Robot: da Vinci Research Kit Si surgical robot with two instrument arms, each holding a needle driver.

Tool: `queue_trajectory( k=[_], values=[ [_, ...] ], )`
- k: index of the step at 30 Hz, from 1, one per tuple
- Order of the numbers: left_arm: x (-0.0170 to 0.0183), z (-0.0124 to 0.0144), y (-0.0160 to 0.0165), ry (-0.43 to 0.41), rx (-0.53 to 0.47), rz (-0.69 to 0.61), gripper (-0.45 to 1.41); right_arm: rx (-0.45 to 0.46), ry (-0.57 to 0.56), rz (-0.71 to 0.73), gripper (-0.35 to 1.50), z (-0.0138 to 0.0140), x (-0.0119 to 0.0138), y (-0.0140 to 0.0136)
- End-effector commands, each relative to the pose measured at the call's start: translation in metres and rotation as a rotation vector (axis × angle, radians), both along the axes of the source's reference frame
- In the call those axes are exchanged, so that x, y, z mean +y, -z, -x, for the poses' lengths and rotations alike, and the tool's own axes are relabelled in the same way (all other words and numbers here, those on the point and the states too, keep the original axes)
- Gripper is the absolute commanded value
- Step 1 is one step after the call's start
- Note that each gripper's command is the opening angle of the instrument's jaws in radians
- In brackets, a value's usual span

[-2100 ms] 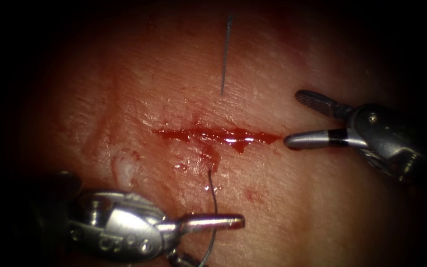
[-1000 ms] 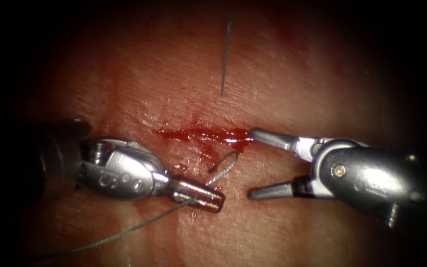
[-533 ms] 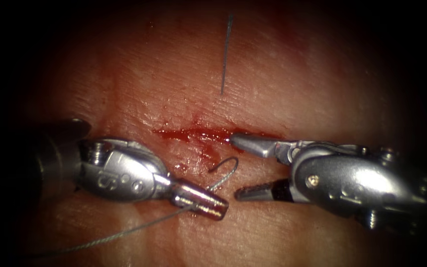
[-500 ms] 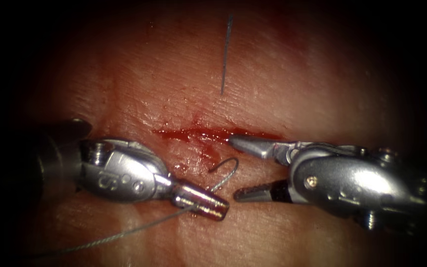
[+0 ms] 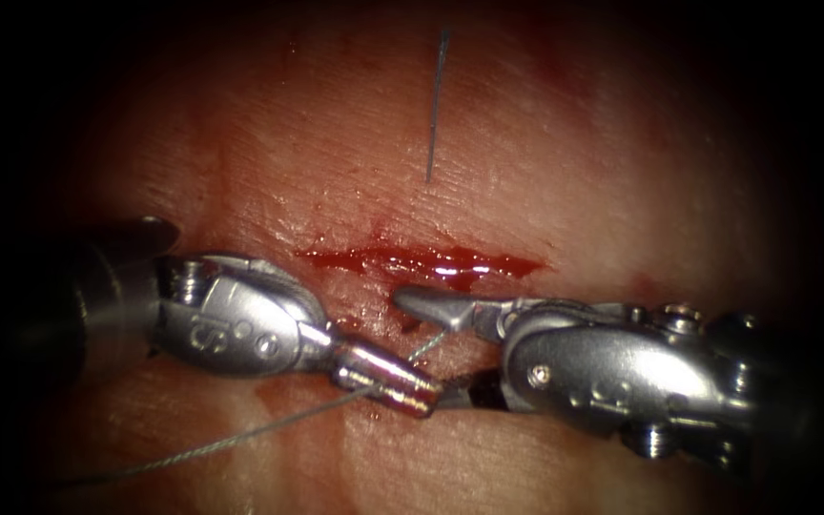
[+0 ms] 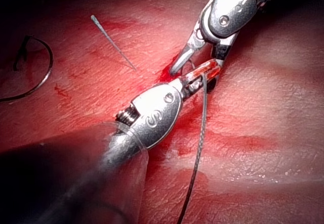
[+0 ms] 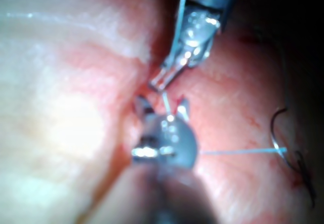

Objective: Wound Closure
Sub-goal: Use the right gripper to grab the long suture end, then move the left gripper to grab a longer section of suture.

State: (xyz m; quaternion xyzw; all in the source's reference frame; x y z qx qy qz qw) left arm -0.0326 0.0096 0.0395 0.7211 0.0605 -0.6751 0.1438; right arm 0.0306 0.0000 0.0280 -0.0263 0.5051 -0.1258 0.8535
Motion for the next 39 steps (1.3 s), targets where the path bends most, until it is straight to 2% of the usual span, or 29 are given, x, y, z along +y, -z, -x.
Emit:
queue_trajectory(
  k=[1,2,8,11,12,13,15,16,17,19,24,32,39],
  values=[
    [0.0003,0.0004,-0.0003,-0.001,-0.001,0.004,-0.45,0.006,-0.002,0.009,-0.08,-0.0007,0.0009,-0.0003],
    [0.0003,0.0005,-0.0003,-0.002,-0.002,0.004,-0.45,0.006,-0.002,0.008,-0.35,-0.0006,0.0011,-0.0002],
    [0.0004,0.0005,-0.0003,0.001,0.0,0.004,-0.45,0.012,-0.023,-0.006,-0.35,-0.0002,0.0021,0.0003],
    [0.0008,0.0006,-0.0002,0.037,0.039,-0.022,-0.45,0.01,-0.03,-0.014,-0.35,0.0002,0.0022,-0.0001],
    [0.0011,0.0007,-0.0001,0.055,0.067,-0.073,0.05,0.007,-0.029,-0.014,-0.35,0.0003,0.0022,-0.0003],
    [0.0014,0.0009,-0.0001,0.074,0.092,-0.113,0.46,0.004,-0.03,-0.019,-0.35,0.0004,0.0023,-0.0005],
    [0.0021,0.001,0.0002,0.102,0.127,-0.179,0.76,-0.001,-0.031,-0.03,-0.35,0.0007,0.0024,-0.0009],
    [0.0024,0.001,0.0003,0.117,0.138,-0.181,0.96,-0.001,-0.033,-0.034,-0.35,0.0008,0.0025,-0.001],
    [0.0028,0.001,0.0005,0.128,0.146,-0.184,1.08,-0.001,-0.038,-0.044,-0.35,0.001,0.0026,-0.0012],
    [0.0029,0.0008,0.0007,0.135,0.152,-0.187,1.13,-0.002,-0.046,-0.06,-0.35,0.0013,0.0027,-0.0015],
    [0.0021,0.0,0.0015,0.128,0.145,-0.166,1.11,0.003,-0.079,-0.115,-0.35,0.0024,0.0033,-0.002],
    [0.0005,-0.0025,0.0025,0.078,0.078,-0.028,0.98,0.017,-0.138,-0.212,-0.35,0.0034,0.0042,-0.0027],
    [-0.0019,-0.0029,0.002,0.012,0.011,0.028,0.88,0.042,-0.186,-0.318,-0.35,0.0045,0.0049,-0.0033]
  ],
)
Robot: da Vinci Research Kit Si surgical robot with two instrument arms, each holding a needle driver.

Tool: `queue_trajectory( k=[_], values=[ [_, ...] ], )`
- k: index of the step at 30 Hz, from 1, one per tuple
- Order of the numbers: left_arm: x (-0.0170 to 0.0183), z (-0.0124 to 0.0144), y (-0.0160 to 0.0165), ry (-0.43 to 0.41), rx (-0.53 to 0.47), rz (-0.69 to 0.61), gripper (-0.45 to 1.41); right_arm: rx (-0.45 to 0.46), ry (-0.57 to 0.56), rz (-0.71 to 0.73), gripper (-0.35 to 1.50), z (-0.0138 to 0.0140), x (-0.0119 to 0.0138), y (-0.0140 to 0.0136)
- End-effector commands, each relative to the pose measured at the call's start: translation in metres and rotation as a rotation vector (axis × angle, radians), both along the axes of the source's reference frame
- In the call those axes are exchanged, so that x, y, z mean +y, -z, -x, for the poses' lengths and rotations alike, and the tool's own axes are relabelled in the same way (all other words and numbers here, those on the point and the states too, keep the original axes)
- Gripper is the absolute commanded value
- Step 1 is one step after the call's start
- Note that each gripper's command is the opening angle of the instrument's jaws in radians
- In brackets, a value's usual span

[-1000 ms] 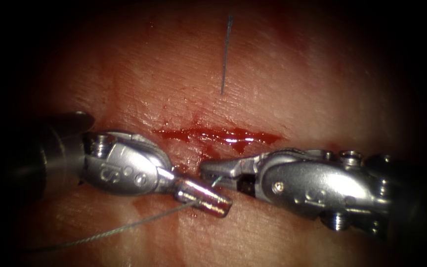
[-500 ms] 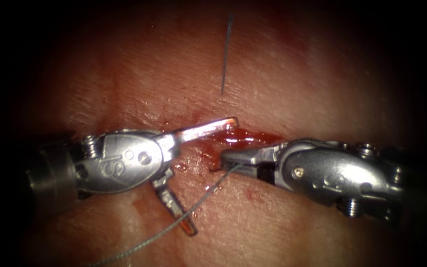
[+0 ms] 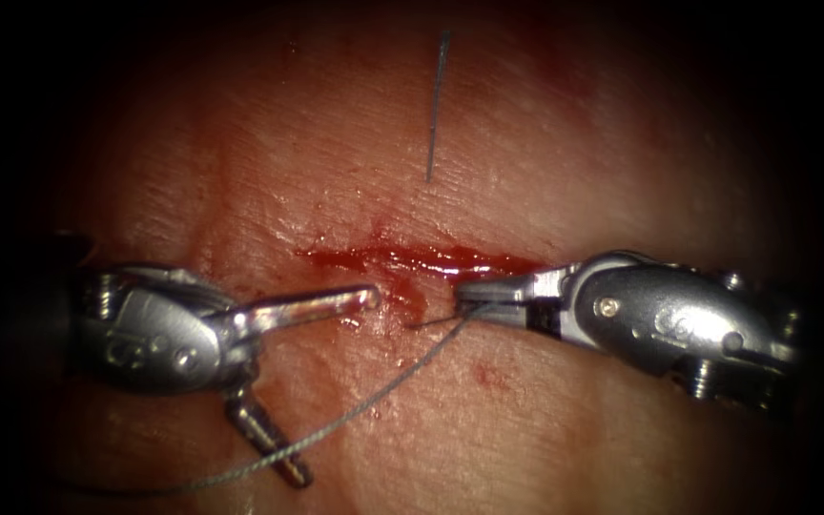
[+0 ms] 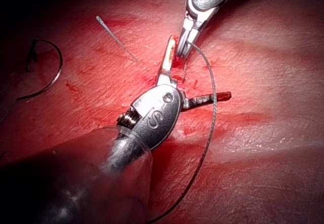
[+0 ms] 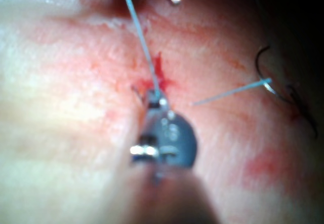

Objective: Wound Closure
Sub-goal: Move the left gripper to grab a longer section of suture.

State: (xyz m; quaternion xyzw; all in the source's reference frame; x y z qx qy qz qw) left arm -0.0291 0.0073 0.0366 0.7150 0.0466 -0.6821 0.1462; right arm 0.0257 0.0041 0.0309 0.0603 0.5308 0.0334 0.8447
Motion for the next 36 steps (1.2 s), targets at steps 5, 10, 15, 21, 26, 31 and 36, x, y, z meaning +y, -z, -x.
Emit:
queue_trajectory(
  k=[5,10,15,21,26,31,36],
  values=[
    [-0.0008,0.0009,-0.0009,-0.038,-0.031,0.016,0.83,0.005,-0.003,-0.008,-0.35,-0.0001,0.001,-0.0005],
    [-0.001,0.0002,0.0007,-0.059,-0.059,0.035,0.78,0.009,-0.001,-0.006,-0.35,0.0004,0.0011,-0.0007],
    [-0.0004,-0.0001,0.0012,-0.032,-0.067,0.052,0.76,0.004,-0.001,-0.003,-0.35,0.0008,0.0011,-0.0009],
    [-0.0002,-0.0004,0.001,-0.03,-0.078,0.076,0.64,0.003,-0.002,-0.003,-0.35,0.0009,0.0011,-0.0009],
    [-0.0001,-0.0017,0.0007,-0.037,-0.075,0.092,0.48,0.004,-0.001,-0.003,-0.35,0.0012,0.0011,-0.0009],
    [-0.0001,-0.0019,0.0007,-0.04,-0.076,0.096,0.24,0.001,-0.004,-0.002,-0.35,0.0011,0.0012,-0.001],
    [-0.0003,-0.0019,0.0008,-0.048,-0.051,0.055,-0.45,0.002,-0.003,-0.002,-0.35,0.001,0.001,-0.0008]
  ],
)
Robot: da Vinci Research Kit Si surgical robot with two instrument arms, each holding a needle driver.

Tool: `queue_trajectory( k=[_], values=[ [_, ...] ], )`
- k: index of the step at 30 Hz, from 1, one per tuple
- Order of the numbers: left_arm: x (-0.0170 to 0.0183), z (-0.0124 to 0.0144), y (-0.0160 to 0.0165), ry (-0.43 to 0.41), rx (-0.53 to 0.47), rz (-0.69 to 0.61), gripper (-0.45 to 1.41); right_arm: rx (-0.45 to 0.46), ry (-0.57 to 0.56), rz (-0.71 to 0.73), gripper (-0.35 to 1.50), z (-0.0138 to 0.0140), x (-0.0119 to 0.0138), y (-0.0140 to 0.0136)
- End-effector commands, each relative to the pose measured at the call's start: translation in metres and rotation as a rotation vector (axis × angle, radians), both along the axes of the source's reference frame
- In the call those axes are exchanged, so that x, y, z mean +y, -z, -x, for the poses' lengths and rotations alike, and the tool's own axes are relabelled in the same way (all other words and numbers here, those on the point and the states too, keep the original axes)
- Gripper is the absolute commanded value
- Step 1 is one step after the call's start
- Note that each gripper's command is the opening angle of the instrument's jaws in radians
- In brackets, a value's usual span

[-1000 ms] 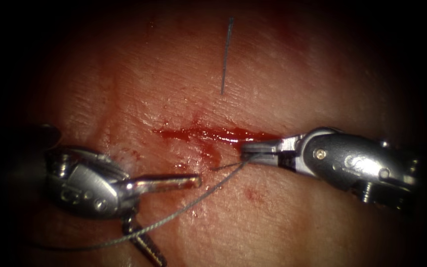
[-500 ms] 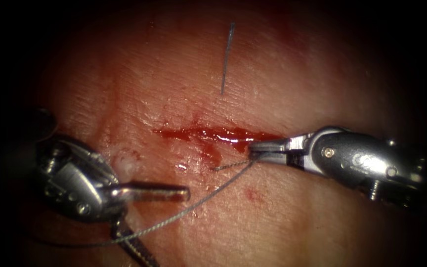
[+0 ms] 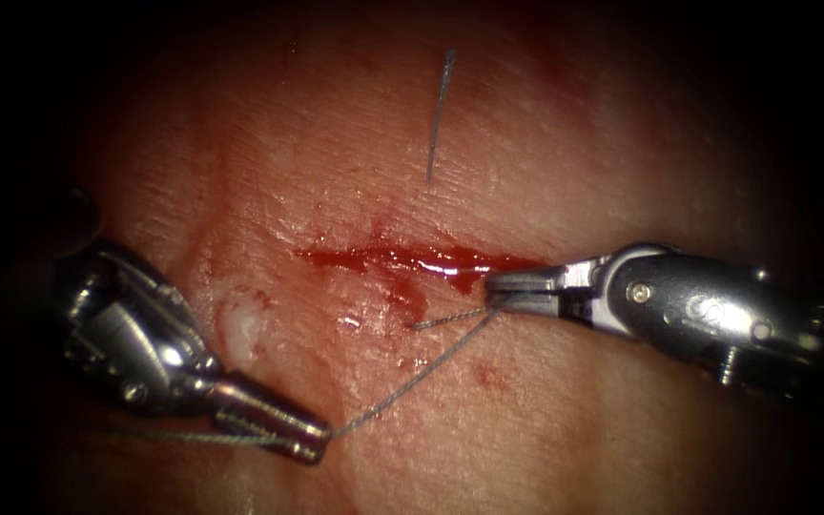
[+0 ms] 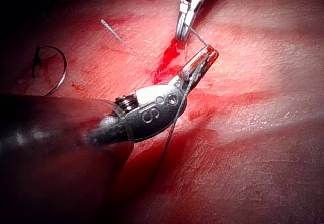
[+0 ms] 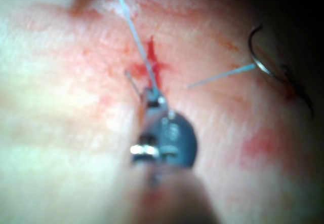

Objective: Wound Closure
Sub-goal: Move the left gripper to grab a longer section of suture.

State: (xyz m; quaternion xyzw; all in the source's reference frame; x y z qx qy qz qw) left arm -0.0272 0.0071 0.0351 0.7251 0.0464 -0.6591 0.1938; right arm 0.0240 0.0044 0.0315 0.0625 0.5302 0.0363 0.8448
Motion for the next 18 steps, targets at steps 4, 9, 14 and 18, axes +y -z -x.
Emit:
queue_trajectory(
  k=[4,9,14,18],
  values=[
    [-0.0004,-0.0002,-0.0004,-0.003,0.034,-0.126,-0.45,0.001,-0.003,0.006,-0.35,-0.0006,0.0006,-0.0002],
    [-0.0005,-0.0003,0.0012,0.02,0.009,-0.228,-0.45,-0.002,0.001,0.003,-0.35,-0.0007,0.0005,0.0002],
    [-0.0004,0.0007,0.0016,0.058,0.044,-0.23,-0.45,-0.015,-0.016,0.001,-0.35,-0.0008,0.0003,0.001],
    [0.0,0.0012,0.0011,0.095,0.103,-0.262,-0.45,-0.028,-0.005,0.009,0.05,-0.0008,0.0001,0.0012]
  ],
)
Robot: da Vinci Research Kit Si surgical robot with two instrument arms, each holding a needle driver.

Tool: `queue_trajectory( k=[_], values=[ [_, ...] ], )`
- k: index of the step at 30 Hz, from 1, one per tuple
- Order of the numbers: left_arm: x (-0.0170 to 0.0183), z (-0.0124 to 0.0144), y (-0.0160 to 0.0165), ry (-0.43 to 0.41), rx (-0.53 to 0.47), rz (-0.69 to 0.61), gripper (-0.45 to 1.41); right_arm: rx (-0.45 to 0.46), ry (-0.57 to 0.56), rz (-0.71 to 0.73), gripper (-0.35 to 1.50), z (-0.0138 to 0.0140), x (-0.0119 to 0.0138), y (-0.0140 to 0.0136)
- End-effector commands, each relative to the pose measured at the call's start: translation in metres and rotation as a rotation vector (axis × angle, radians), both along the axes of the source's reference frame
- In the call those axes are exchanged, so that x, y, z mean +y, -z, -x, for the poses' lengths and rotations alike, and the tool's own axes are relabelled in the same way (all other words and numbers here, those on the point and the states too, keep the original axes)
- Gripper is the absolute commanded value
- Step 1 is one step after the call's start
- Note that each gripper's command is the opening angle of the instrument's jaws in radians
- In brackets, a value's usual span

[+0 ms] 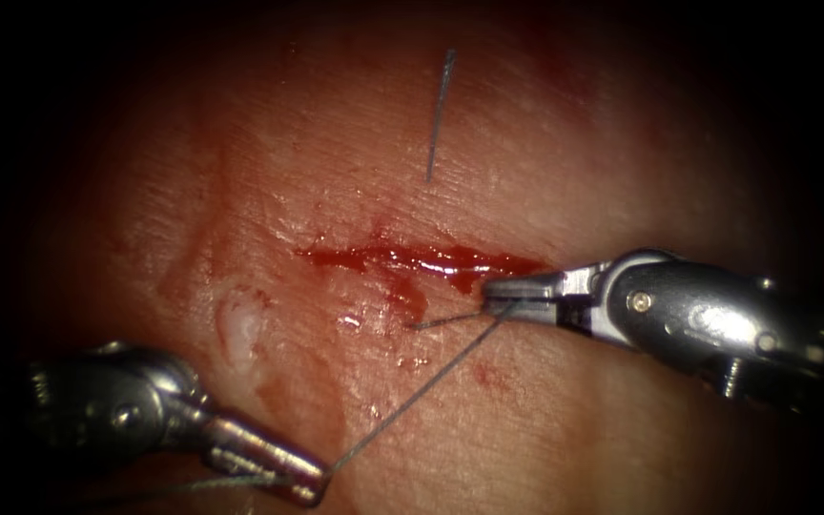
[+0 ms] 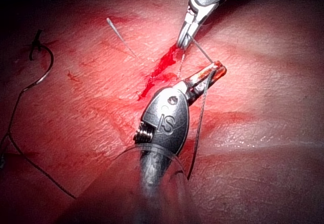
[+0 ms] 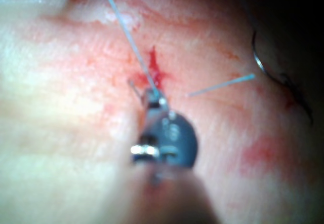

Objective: Wound Closure
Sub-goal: Move the left gripper to grab a longer section of suture, then let go with the right gripper and wrap the suture twice around the right gripper.

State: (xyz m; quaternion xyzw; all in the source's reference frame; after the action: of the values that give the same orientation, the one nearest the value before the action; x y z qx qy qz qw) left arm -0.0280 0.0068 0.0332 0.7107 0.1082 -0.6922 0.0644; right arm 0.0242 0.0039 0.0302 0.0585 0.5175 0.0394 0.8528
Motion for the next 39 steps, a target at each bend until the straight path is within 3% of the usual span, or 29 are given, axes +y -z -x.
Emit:
queue_trajectory(
  k=[1,2,3,5,6,7,8,12,21,24,25,26,27,28,34,39],
  values=[
    [0.0005,0.0005,-0.0009,0.013,0.012,-0.012,-0.45,-0.002,0.003,0.006,0.17,-0.0006,0.0006,-0.0001],
    [0.0007,0.0006,-0.0012,0.028,0.029,-0.029,-0.45,-0.006,0.006,0.004,0.24,-0.0006,0.0005,0.0],
    [0.0011,0.0006,-0.0016,0.051,0.055,-0.058,-0.45,-0.015,-0.004,0.009,0.47,-0.0006,0.0004,0.0001],
    [0.0015,0.0006,-0.0021,0.067,0.073,-0.082,-0.45,-0.031,-0.018,0.014,0.66,-0.0006,0.0005,0.0002],
    [0.0016,0.0006,-0.0023,0.074,0.081,-0.094,-0.45,-0.041,-0.024,0.028,0.81,-0.0006,0.0007,0.0003],
    [0.0019,0.0005,-0.0026,0.082,0.089,-0.1,-0.45,-0.059,-0.039,0.033,1.14,-0.0006,0.0009,0.0004],
    [0.002,0.0005,-0.0028,0.091,0.099,-0.112,-0.45,-0.067,-0.049,0.034,1.22,-0.0005,0.0011,0.0005],
    [0.0026,0.0002,-0.0035,0.12,0.126,-0.13,-0.45,-0.087,-0.058,0.056,1.38,0.0002,0.0014,0.0011],
    [0.0031,0.0,-0.0042,0.164,0.168,-0.191,-0.45,-0.157,0.031,0.035,1.39,0.0048,0.0009,0.0039],
    [0.0031,-0.0001,-0.0041,0.177,0.184,-0.238,-0.45,-0.18,0.034,0.021,1.17,0.0066,0.0015,0.0052],
    [0.003,-0.0001,-0.0041,0.18,0.185,-0.238,-0.45,-0.176,0.021,0.019,1.01,0.0068,0.0018,0.0055],
    [0.0029,-0.0002,-0.0038,0.183,0.188,-0.239,-0.45,-0.153,0.007,0.008,0.3,0.0072,0.0027,0.0063],
    [0.0029,-0.0002,-0.0037,0.184,0.189,-0.239,-0.45,-0.141,-0.009,0.002,-0.13,0.0073,0.0031,0.0067],
    [0.0028,-0.0003,-0.0035,0.187,0.191,-0.24,-0.45,-0.133,-0.02,-0.005,-0.35,0.0073,0.0035,0.007],
    [0.003,-0.0004,-0.0014,0.144,0.161,-0.252,-0.45,-0.076,-0.094,-0.042,-0.35,0.0062,0.0061,0.0092],
    [0.004,-0.0004,-0.0003,0.139,0.151,-0.224,-0.45,-0.034,-0.105,-0.064,-0.35,0.003,0.0066,0.0089]
  ],
)
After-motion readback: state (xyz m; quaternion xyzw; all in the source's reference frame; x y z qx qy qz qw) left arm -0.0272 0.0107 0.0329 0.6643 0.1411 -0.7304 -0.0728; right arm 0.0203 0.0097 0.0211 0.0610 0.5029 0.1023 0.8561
